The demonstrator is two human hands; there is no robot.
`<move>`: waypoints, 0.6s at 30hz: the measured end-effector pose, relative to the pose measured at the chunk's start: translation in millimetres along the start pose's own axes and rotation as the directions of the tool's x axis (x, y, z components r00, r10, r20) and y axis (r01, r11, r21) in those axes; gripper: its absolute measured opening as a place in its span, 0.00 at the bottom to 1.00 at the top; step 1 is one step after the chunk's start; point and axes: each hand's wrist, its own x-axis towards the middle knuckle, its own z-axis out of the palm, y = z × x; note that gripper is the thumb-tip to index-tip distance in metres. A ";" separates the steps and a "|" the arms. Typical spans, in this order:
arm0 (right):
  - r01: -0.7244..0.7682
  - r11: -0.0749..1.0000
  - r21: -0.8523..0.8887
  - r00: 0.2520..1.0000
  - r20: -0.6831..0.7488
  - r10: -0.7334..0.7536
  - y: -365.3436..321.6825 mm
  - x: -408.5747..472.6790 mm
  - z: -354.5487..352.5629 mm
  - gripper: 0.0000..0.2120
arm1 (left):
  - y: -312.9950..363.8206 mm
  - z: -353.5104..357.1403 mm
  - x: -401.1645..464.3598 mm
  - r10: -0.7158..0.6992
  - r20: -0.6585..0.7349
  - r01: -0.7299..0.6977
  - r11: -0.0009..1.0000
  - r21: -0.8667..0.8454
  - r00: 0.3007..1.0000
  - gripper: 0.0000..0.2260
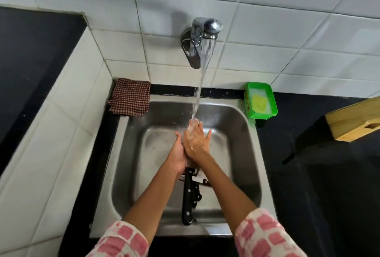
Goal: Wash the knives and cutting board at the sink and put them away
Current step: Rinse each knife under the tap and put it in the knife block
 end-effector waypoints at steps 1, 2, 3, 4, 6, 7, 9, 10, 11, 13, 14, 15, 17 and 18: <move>0.016 0.998 -0.054 1.000 0.010 -0.015 -1.5 1.4 -0.2 0.26 | 0.1 0.5 0.9 0.014 0.001 -0.014 1.000 -0.020 1.000 0.30; 0.048 0.997 -0.056 0.999 0.026 -0.046 -4.4 -4.4 1.6 0.25 | 0.9 0.4 2.5 0.024 -0.007 -0.024 0.998 -0.061 1.000 0.29; 0.077 0.997 -0.003 0.996 0.043 -0.077 -9.1 -13.4 6.4 0.24 | 4.6 -1.1 4.4 0.026 -0.010 -0.027 0.993 -0.113 1.000 0.29; 0.098 0.992 0.074 0.993 0.059 -0.102 -12.8 -24.3 13.3 0.23 | 7.9 -3.0 4.9 0.030 -0.014 -0.032 0.988 -0.154 0.999 0.29; 0.141 0.983 0.119 0.988 0.038 -0.147 -13.3 -33.7 15.2 0.23 | 10.6 -7.7 4.3 0.022 0.001 -0.022 0.990 -0.140 1.000 0.28; 0.119 0.984 0.132 0.993 -0.001 -0.120 -12.0 -27.6 12.8 0.23 | 10.2 -9.2 3.7 0.032 0.016 -0.030 0.995 -0.097 0.999 0.27; 0.030 0.943 0.332 0.999 -0.051 -0.014 -8.3 -9.8 2.1 0.24 | 6.4 -7.3 -2.1 0.067 0.044 -0.069 0.997 0.043 0.997 0.25; 0.005 0.882 0.471 0.997 -0.067 0.030 -8.6 -3.8 -5.0 0.25 | 4.9 -4.2 -4.7 0.095 0.049 -0.101 0.988 0.118 0.994 0.24; -0.013 0.810 0.586 0.993 -0.084 0.077 -7.0 2.5 -9.0 0.24 | 5.0 -1.3 -6.3 0.131 0.028 -0.134 0.975 0.177 0.991 0.22; -0.085 0.708 0.701 0.980 -0.070 0.187 -6.0 8.0 -14.4 0.18 | 9.0 -0.9 -8.2 0.126 -0.002 -0.122 0.967 0.224 0.992 0.18; -0.127 0.650 0.750 0.971 -0.040 0.236 -4.6 12.0 -14.9 0.14 | 11.2 -1.4 -9.9 0.108 0.014 -0.108 0.965 0.239 0.994 0.15; -0.158 0.567 0.809 0.958 -0.013 0.285 -4.5 16.4 -16.2 0.11 | 14.6 -0.2 -12.0 0.087 0.040 -0.095 0.962 0.255 0.995 0.13; -0.225 0.412 0.883 0.928 0.065 0.367 -5.0 26.2 -16.8 0.08 | 18.8 2.3 -12.7 0.062 0.073 -0.084 0.934 0.348 0.995 0.18; -0.229 0.386 0.893 0.921 0.071 0.383 -6.7 30.3 -18.8 0.09 | 20.4 6.2 -14.4 0.069 0.075 -0.094 0.902 0.421 0.995 0.23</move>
